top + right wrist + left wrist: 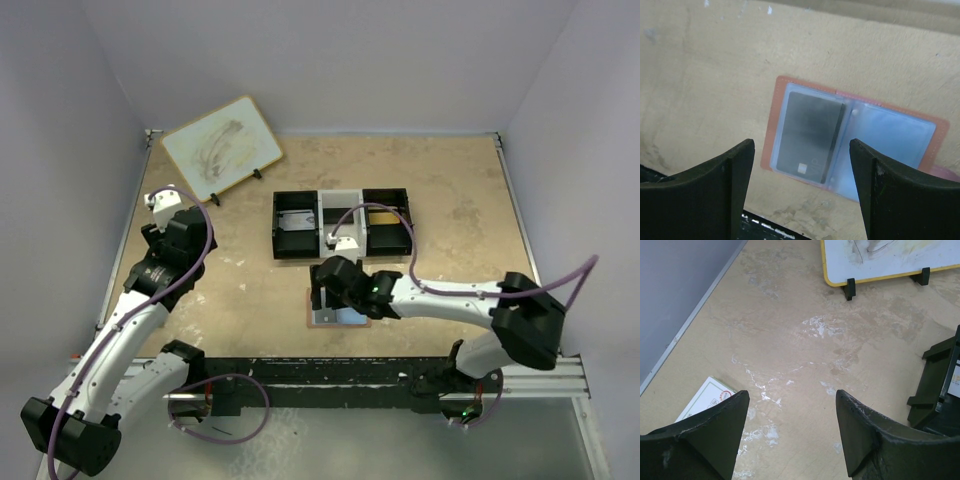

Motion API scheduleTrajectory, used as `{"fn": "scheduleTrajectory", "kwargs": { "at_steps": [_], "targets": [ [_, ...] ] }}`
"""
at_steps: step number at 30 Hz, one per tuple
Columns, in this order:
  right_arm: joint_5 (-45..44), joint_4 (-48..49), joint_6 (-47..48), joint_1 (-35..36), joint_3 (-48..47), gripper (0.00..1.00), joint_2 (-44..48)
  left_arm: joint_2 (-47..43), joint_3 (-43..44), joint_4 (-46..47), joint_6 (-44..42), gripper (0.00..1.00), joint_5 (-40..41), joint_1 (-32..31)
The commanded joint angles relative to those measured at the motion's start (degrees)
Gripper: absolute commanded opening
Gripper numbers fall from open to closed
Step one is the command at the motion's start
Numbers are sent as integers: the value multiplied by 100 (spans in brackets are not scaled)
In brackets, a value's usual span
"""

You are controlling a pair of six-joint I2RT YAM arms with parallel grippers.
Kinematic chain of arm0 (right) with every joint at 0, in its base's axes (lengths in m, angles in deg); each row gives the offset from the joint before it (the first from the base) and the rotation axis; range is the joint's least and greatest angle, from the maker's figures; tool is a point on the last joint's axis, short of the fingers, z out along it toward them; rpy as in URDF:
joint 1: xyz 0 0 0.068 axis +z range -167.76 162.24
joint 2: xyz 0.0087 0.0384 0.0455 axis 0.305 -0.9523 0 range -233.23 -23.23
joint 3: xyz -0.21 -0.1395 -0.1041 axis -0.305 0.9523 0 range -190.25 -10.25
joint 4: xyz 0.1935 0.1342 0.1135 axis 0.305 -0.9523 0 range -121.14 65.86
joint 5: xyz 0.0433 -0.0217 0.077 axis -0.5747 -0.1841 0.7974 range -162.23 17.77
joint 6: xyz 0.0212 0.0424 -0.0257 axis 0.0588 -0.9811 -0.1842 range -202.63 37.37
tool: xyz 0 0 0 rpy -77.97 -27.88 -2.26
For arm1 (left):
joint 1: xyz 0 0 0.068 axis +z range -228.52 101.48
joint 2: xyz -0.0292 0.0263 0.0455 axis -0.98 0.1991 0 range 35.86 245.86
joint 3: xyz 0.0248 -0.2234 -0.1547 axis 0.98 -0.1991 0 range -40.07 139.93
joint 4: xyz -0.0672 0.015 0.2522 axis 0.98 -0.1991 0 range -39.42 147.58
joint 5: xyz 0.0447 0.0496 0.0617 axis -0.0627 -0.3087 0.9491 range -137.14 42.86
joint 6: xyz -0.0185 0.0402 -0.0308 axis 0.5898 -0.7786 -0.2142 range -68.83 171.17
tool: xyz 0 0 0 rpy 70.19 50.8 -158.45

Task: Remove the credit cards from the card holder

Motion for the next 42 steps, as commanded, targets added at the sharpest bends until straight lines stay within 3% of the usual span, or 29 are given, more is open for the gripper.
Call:
{"fn": "scheduleTrajectory", "kwargs": {
  "at_steps": [1,13,24,27,34,42],
  "targets": [
    [-888,-1055,-950,349,-663,79,-693,-12,86,97,-118,68,58,21],
    [-1095,-1554,-1118,486,-1368,74,-1506,9,91,90,-123,67,56,22],
    [-819,-1392,-1003,487,-1322,58,-1863,32,98,83,-123,67,44,23],
    [-688,-1276,-975,488,-1250,58,-1950,38,94,82,-123,67,41,16],
    [-589,-1316,-1073,479,-1245,69,-2188,41,89,91,-136,67,-4,19],
    [-394,-825,-948,440,-997,59,-1957,59,90,97,-140,67,-48,22]
  ]
}}
